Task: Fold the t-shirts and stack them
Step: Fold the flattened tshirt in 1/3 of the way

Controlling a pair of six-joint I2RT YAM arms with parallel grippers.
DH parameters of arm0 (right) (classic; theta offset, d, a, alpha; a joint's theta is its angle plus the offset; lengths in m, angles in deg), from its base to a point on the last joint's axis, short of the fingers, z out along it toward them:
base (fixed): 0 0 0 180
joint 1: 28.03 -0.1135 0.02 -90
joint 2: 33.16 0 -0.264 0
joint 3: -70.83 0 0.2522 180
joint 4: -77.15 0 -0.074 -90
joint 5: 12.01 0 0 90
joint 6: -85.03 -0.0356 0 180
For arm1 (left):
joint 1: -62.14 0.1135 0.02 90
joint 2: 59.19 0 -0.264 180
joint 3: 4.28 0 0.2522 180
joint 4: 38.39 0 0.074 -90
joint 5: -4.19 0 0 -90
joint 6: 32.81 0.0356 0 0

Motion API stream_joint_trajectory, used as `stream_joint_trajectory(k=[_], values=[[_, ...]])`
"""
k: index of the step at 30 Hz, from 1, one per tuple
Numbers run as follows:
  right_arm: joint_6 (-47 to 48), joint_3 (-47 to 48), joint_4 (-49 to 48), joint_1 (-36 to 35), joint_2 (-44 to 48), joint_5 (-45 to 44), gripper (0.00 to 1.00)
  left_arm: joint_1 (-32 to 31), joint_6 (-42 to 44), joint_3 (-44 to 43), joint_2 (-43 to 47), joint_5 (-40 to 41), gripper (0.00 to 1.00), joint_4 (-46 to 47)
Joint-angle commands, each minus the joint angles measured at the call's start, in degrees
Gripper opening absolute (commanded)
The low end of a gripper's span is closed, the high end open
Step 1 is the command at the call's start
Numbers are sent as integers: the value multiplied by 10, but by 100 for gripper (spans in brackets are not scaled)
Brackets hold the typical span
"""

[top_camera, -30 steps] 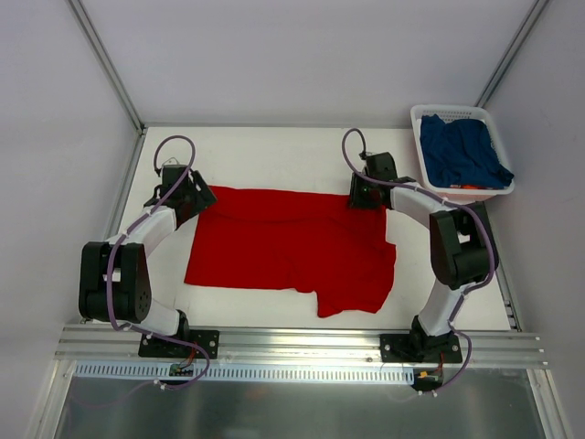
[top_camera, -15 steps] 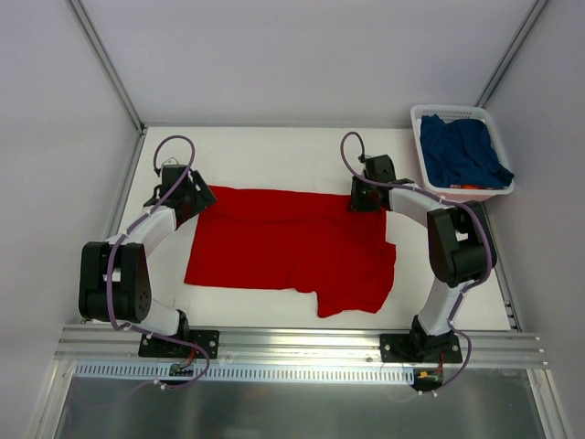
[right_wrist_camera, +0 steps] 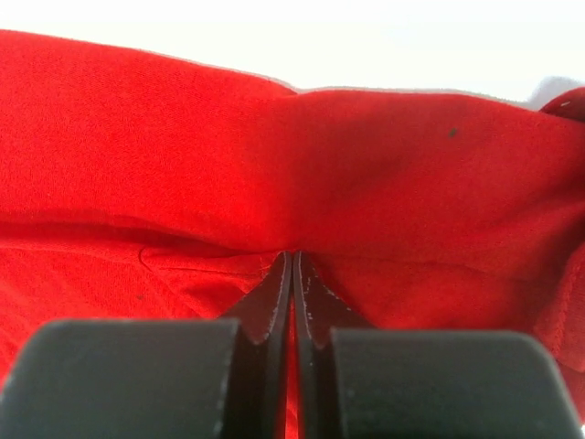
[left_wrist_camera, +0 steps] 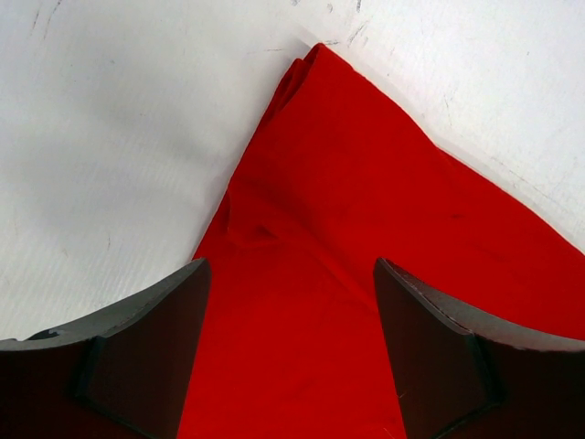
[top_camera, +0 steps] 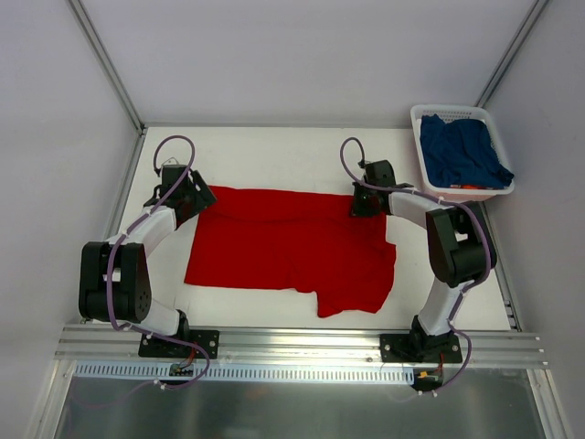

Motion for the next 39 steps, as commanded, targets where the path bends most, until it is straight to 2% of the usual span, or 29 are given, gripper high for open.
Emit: stream_joint_trajectory(k=[1,11,23,29,31,32,34,39], values=[[1,-6,-4,-1,33,7,0,-5,8,-9,11,-6,72,7],[4,-22,35,-30,123,-17,0,-5,4,2,24,-14,72,7],[-27,-122,60,-96,245,-55,0,-5,3,12,43,-22,72,7],[-47,-154,60,-135,262,-51,1,-5,0,16,47,-27,72,7],[-54,-160,59,-148,264,-52,11,-5,1,20,51,-27,73,7],[-58,-163,60,-162,267,-56,21,-5,1,22,55,-27,73,7],[-66,-169,66,-174,276,-68,35,-5,2,25,60,-28,73,7],[-71,-168,98,-191,313,-113,39,-5,1,37,70,-33,73,6]])
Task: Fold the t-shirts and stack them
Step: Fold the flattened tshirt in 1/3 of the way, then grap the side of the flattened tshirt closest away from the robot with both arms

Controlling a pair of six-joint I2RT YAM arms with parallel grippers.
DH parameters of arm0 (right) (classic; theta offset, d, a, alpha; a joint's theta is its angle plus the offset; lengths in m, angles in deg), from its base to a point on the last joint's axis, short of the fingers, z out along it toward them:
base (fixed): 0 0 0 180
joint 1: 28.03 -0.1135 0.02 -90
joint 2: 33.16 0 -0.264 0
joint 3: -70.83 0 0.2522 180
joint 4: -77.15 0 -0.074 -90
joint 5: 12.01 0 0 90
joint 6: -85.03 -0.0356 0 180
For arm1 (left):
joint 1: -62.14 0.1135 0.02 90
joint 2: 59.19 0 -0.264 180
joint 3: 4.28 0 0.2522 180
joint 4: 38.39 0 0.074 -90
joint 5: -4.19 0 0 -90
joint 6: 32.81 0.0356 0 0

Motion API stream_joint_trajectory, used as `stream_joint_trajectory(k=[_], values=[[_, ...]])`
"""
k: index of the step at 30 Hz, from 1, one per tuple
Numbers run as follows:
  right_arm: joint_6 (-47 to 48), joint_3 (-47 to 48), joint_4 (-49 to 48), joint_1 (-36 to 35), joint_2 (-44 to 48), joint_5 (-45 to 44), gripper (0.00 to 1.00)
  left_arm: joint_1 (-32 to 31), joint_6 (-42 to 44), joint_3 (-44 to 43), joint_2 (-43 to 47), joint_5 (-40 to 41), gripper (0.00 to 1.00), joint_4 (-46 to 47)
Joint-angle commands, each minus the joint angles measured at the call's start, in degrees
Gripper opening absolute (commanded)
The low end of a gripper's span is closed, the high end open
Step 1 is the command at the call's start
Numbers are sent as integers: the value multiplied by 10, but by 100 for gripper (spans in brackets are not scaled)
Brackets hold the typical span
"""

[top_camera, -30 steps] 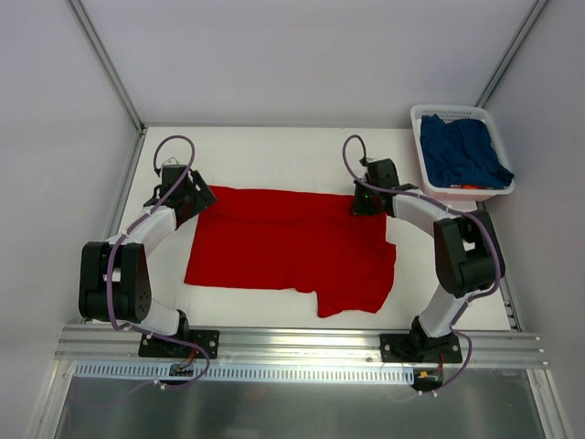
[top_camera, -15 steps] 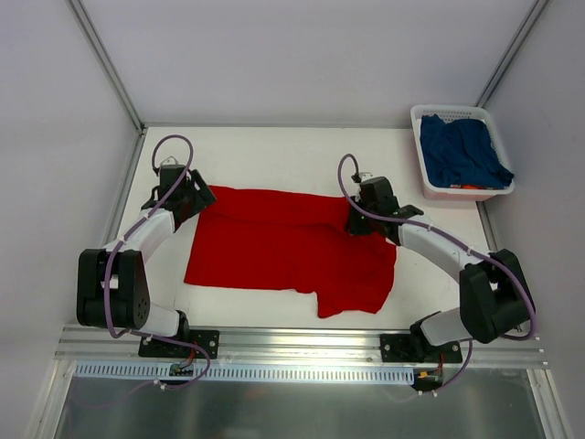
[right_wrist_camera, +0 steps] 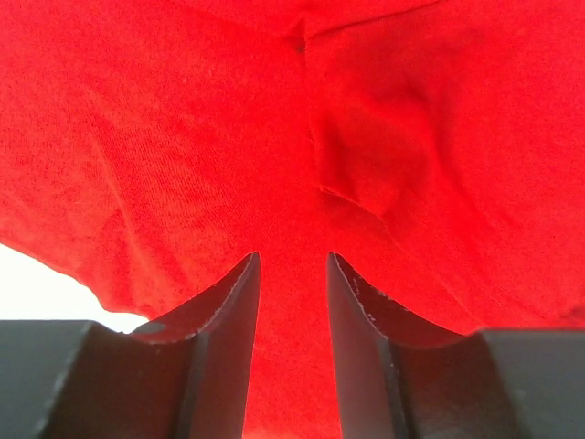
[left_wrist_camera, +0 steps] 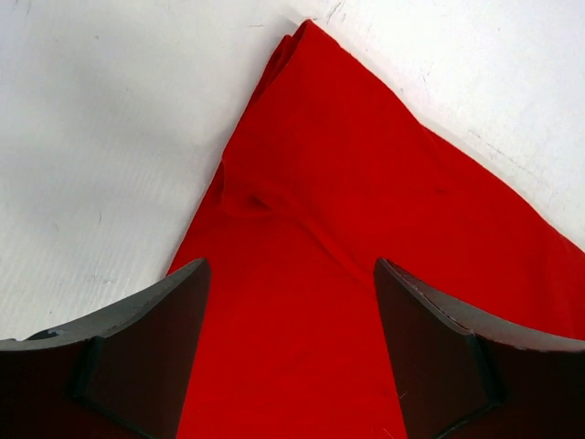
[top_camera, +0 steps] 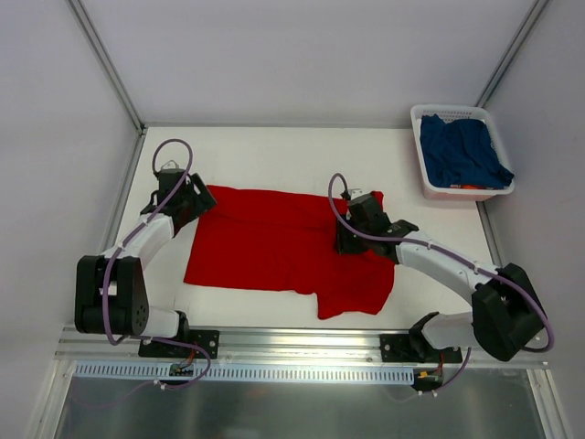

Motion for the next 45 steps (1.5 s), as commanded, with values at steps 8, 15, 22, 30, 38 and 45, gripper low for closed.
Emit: stream_joint_trajectory(k=[8,15,22,30,38,45], values=[[-16,7,83,-16,117,-79,38,-11,-11,52,67,-15,73,3],[-44,-48,95,-30,164,-95,38,-34,-40,127,140,-27,73,-6],[-58,-67,119,-35,202,-111,36,-68,-82,202,201,-20,72,-11],[-108,-115,150,-58,255,-128,36,-85,-93,239,255,-20,72,-37],[-180,-171,161,-118,289,-146,36,-95,-108,250,284,-21,71,-55],[-238,-159,212,-201,309,-207,37,-110,-115,253,335,-1,70,-100]])
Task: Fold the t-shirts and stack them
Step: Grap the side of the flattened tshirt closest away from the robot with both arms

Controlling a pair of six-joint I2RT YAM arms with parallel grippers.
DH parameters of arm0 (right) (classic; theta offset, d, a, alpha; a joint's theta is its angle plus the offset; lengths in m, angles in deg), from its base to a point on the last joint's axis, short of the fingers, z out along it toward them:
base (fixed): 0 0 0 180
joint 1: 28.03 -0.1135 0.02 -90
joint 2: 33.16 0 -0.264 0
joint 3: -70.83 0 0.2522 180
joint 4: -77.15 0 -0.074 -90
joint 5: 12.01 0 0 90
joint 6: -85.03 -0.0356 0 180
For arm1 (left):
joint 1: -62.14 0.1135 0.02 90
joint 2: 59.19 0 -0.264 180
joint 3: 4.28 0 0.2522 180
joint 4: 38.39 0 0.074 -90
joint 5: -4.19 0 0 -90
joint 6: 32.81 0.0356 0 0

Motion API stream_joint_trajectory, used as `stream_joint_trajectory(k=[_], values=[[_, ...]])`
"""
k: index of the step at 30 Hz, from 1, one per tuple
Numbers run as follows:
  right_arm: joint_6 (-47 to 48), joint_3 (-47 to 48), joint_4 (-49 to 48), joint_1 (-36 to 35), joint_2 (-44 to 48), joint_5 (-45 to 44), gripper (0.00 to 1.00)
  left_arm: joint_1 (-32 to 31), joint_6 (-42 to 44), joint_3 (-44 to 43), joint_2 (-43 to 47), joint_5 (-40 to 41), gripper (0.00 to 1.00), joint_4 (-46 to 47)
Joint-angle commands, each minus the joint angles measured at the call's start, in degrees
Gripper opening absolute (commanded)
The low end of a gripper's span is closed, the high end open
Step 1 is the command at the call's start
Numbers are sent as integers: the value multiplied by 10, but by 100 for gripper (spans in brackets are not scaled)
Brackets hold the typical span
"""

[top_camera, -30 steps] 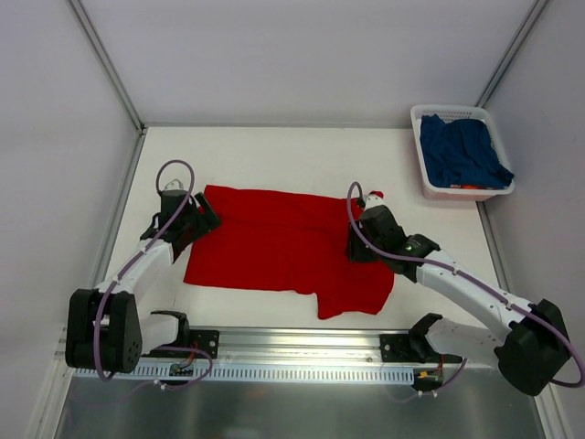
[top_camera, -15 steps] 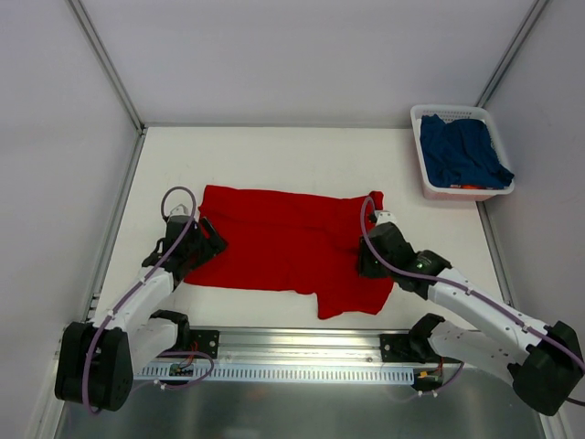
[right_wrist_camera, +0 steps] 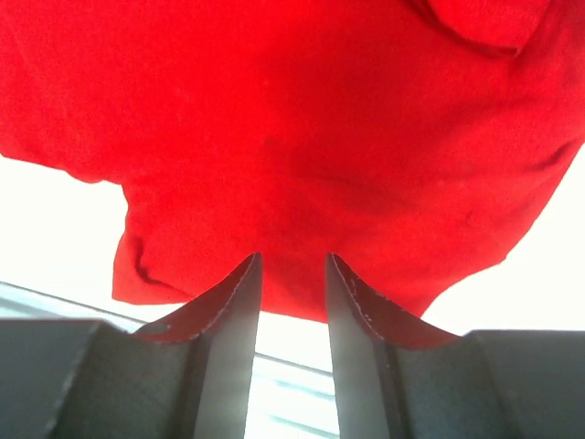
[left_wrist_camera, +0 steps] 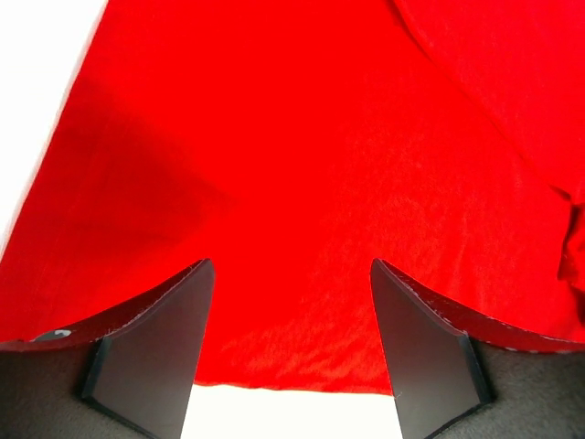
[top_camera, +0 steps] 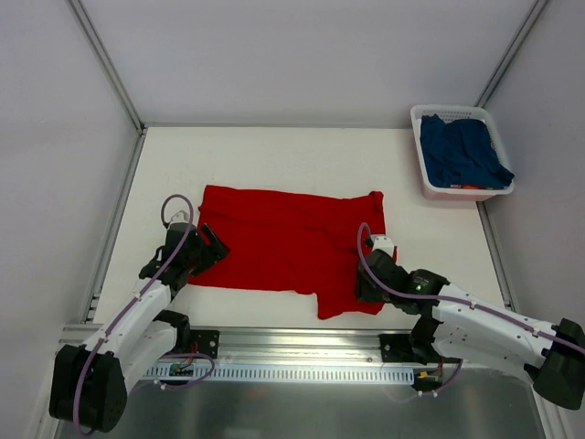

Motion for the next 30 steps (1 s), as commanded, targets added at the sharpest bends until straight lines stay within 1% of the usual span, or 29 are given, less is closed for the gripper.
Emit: stream_joint_trajectory(k=[1,3,7,12,21,30], values=[[-53,16,54,-48,14,-55,38,-8,-9,-3,46,18,70,-51],[-72,24,75,-80,11,-78,38,-8,-8,-6,65,26,70,-70],[-99,27,83,-125,-4,-92,39,-8,-6,-13,110,39,70,-111],[-130,29,90,-173,-15,-101,39,-8,0,-15,120,46,70,-138],[-184,23,125,-227,-15,-111,40,-8,3,-6,135,50,70,-152],[-222,8,122,-269,-21,-118,45,-8,-6,0,148,51,71,-159]])
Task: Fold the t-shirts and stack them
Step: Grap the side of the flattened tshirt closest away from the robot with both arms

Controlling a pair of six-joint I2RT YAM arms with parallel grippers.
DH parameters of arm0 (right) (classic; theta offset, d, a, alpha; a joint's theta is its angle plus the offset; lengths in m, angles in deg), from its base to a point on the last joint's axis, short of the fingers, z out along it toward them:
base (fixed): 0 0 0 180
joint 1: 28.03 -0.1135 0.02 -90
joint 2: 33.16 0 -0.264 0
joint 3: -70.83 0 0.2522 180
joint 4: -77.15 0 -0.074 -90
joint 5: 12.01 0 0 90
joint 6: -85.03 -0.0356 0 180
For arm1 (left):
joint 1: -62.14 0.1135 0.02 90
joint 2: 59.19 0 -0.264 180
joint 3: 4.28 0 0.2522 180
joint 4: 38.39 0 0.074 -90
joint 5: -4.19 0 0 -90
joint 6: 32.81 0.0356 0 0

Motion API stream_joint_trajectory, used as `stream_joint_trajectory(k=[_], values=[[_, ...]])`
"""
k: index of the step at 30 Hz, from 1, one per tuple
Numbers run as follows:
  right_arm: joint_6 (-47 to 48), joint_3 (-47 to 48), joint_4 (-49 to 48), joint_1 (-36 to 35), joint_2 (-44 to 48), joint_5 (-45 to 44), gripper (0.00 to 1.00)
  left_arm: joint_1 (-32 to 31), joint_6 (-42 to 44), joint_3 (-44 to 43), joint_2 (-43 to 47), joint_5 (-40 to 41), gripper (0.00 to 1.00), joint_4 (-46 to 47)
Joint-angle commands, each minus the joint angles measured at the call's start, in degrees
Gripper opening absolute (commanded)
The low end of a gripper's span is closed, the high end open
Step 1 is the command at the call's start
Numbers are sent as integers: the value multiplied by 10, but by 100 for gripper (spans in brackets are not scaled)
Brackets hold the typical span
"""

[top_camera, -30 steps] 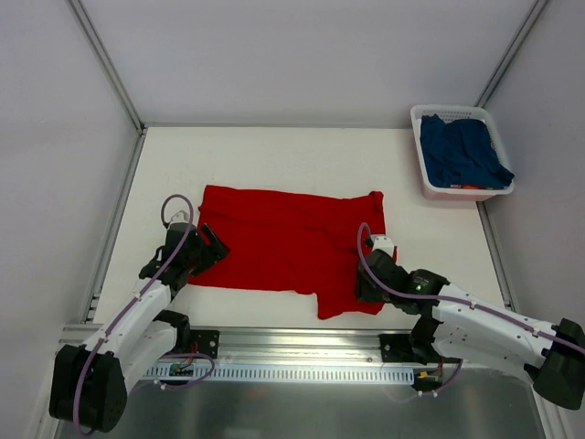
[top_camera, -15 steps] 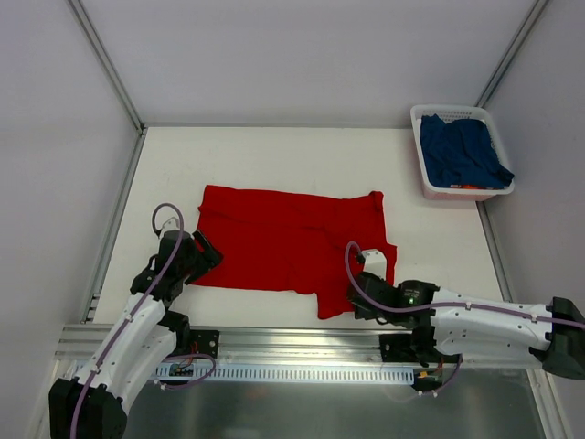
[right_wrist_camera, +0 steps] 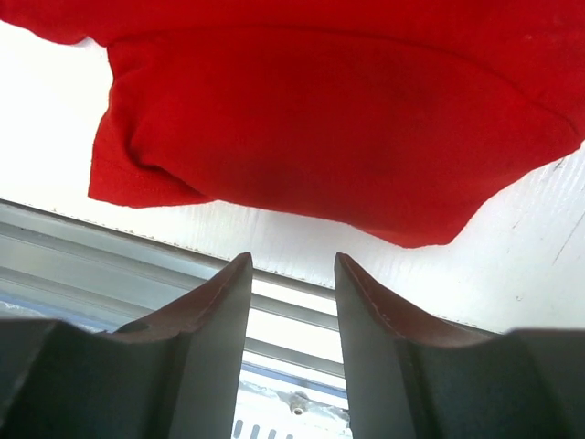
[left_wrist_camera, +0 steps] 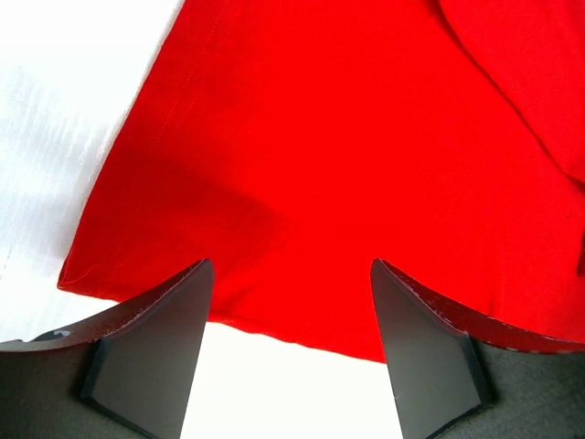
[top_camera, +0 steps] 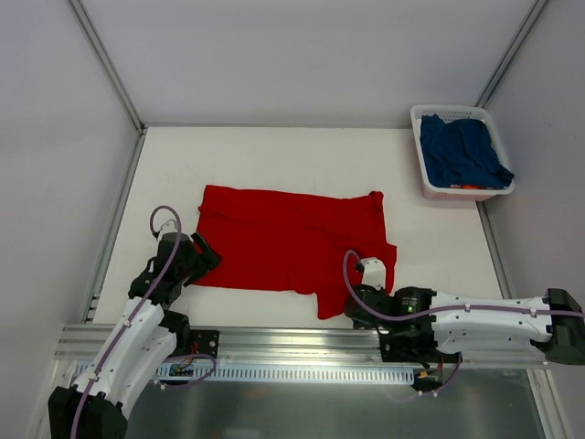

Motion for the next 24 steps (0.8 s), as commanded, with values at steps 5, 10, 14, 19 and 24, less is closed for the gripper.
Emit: stream_joint_trajectory(k=[5,10,14,19,24], values=[[-20,4,7,-14,-2,-29,48,-6,-15,6,-10,34,71,-6],[-12,3,-1,-14,-2,-37,50,-6,-21,3,-39,69,70,-3],[-12,-1,-16,-14,-7,-34,50,-6,-33,-7,-30,113,70,-9],[-10,-6,-20,-15,0,-37,51,-6,-29,-62,-83,175,71,-64],[-8,-13,-21,-13,28,-44,52,-6,-44,-91,-137,222,71,-89]])
